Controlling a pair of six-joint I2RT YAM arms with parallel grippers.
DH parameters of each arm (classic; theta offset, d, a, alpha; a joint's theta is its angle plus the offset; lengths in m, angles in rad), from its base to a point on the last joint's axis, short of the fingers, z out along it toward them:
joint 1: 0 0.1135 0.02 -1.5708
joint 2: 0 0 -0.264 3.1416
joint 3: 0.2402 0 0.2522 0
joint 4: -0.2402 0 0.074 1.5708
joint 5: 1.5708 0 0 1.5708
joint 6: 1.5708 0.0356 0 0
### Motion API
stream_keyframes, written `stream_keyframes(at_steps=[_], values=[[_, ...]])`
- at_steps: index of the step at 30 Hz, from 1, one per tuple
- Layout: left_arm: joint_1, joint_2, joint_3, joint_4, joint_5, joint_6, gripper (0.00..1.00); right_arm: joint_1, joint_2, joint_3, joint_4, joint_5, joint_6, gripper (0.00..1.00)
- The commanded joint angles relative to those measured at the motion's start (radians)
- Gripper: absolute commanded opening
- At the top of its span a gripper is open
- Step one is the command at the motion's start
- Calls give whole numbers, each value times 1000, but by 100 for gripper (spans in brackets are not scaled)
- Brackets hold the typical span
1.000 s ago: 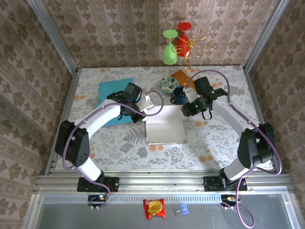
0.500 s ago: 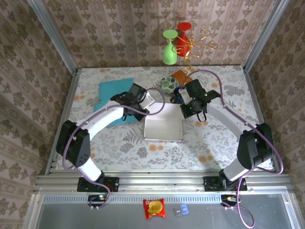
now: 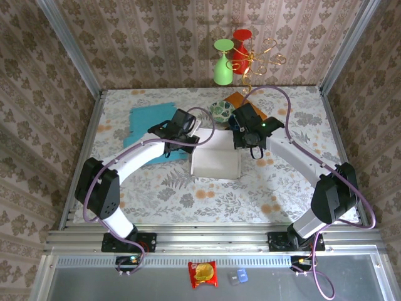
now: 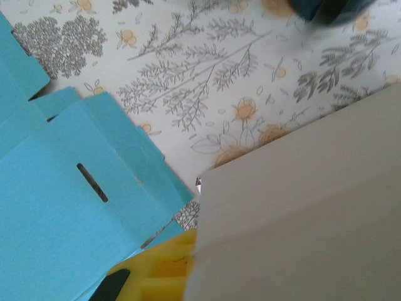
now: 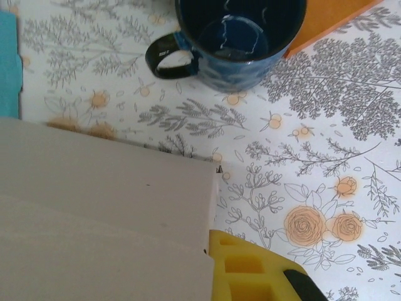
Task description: Fold the paper box
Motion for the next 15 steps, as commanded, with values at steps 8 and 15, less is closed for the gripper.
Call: stream_keyframes(at_steps=[8,15], values=[[-8,17,-8,58,61,-50,0,14,47,58,30,-9,139,0],[-8,-4,-63,93,71,-74,0,23,30,-10,81,1,202,0]])
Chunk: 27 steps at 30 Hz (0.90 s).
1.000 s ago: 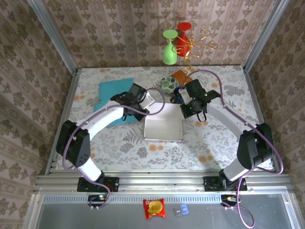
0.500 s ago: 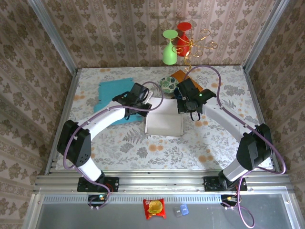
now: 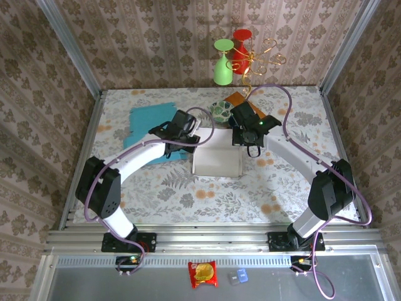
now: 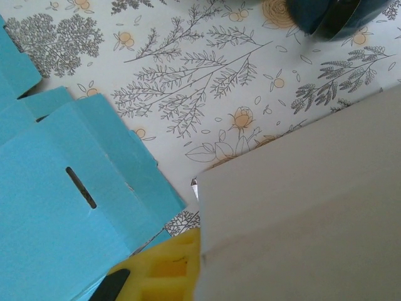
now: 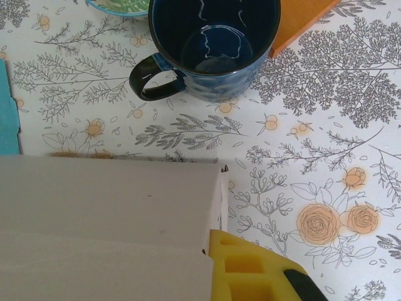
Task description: Fold the paper box
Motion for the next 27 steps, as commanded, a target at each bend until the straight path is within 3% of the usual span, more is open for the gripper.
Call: stream_keyframes(at_steps=[1,6,13,27], values=[[-11,-22,-50,61,59,-31,0,22,-26,-55,103,-26,66,0],[-12,-79,-185,221,65,-61,0,55,-129,-213,293,-13,91,0],[-36,-145,-335,405,45,-99,0,139,-228,-328,384,72,94,0],[-84,-116,-346,407,15,-197,0,158,-253,-396,429,91,100,0]])
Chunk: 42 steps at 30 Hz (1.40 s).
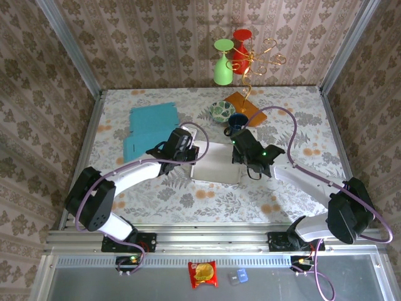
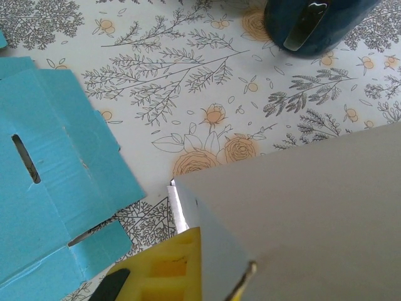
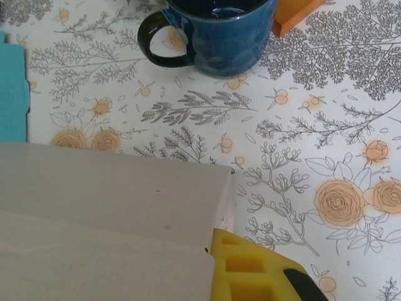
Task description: Fold the paper box
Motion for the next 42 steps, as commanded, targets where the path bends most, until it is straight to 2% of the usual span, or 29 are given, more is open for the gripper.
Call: stream_keyframes(at_steps=[1,11,15,21,23,28,30,34,37,42], values=[[-28,14,-34,52,23,-27,0,25,-26,-16,134,-39,20,0],[-77,-40,-232,275,-33,-22,0,65,-100,-158,190,-58,-16,0],[-101,-46,-264,291,-59,-16,0,88,-122,-200,177,-47,-12,0],[-128,-41,-298,296,-115,-9,0,126,-129,-197,83,-23,31,9],[-141,-37,-304,289,-138,-6,0,130,-130,-179,30,-30,60,18],[-175,-40,-302,250,-236,23,0,127,-172,-123,-100,-113,158,55],[-184,-42,-300,242,-266,34,0,127,-206,-115,-146,-174,202,66],[-203,-42,-291,234,-316,54,0,123,-294,-138,-160,-293,321,77],[-214,-36,-281,234,-340,70,0,107,-357,-170,-163,-367,397,81],[-231,-22,-263,235,-365,102,0,75,-463,-166,-223,-419,473,87]])
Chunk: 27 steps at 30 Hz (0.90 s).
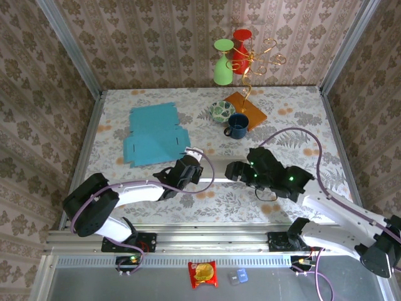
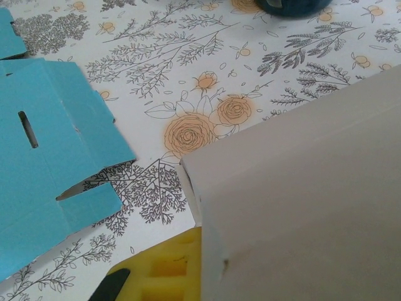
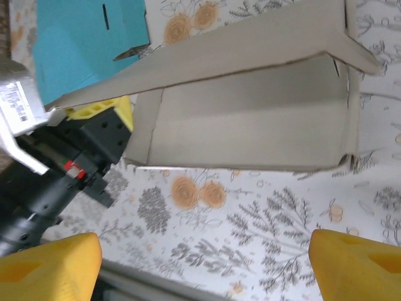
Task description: Fold the paper box
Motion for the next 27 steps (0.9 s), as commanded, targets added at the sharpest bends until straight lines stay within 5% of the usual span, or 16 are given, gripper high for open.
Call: stream_keyframes(at_steps=[1,5,8,13,21,27], values=[[-15,25,17,-72,-44,46,0,-28,-69,14,-90,-56,90,87],[-20,28,17,-69,-57,66,0,-139,-97,113,-193,-63,46,86],[-24,31,18,-65,-61,86,0,-318,-64,158,-223,-159,-42,82],[-41,35,10,-50,-75,120,0,-539,153,250,-238,-341,-206,74],[-66,48,-5,-14,-109,151,0,-551,486,383,-240,-388,-381,61],[-81,71,1,10,-129,176,0,-548,595,391,-213,-408,-456,55]])
